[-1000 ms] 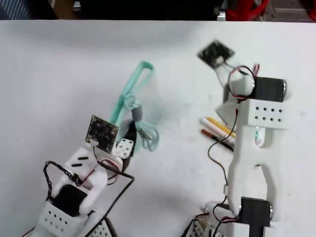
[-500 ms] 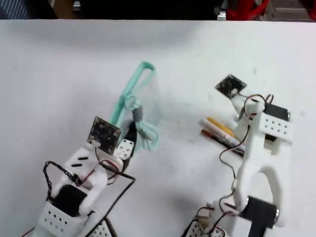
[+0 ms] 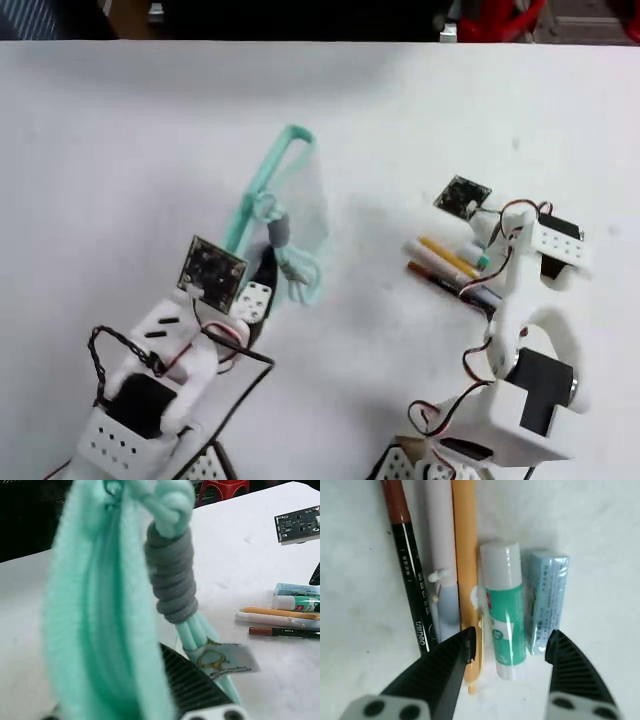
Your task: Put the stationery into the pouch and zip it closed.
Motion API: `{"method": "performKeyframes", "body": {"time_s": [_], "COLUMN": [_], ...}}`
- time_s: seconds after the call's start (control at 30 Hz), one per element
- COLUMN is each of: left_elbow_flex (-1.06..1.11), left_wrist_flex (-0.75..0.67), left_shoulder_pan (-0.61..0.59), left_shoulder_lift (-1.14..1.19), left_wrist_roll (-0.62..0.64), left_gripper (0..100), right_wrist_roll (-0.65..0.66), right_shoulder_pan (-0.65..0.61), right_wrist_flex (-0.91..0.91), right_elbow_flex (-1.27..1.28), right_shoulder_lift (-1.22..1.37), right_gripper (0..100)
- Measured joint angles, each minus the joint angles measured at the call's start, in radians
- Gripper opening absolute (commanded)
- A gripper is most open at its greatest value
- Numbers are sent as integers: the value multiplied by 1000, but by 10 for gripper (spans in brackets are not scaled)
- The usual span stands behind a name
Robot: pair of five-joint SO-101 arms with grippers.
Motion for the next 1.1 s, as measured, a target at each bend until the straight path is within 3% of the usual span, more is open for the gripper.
{"method": "performKeyframes", "body": {"time_s": [0.27,0.67,0.97,1.1], "left_elbow_flex": [0,0,0,0], "left_wrist_flex": [0,0,0,0], "left_shoulder_pan": [0,0,0,0], "left_shoulder_lift": [0,0,0,0], "left_wrist_roll": [-5,-8,-8,-8], "left_gripper": [22,22,22,23], "right_wrist_roll": [6,6,11,46], "right_shoulder_pan": [-40,-38,-38,-35], "right_wrist_flex": [0,118,120,120], "right_elbow_flex": [-15,-282,-275,-252], "right_shoulder_lift": [55,256,261,275], "right_gripper": [223,16,166,84]}}
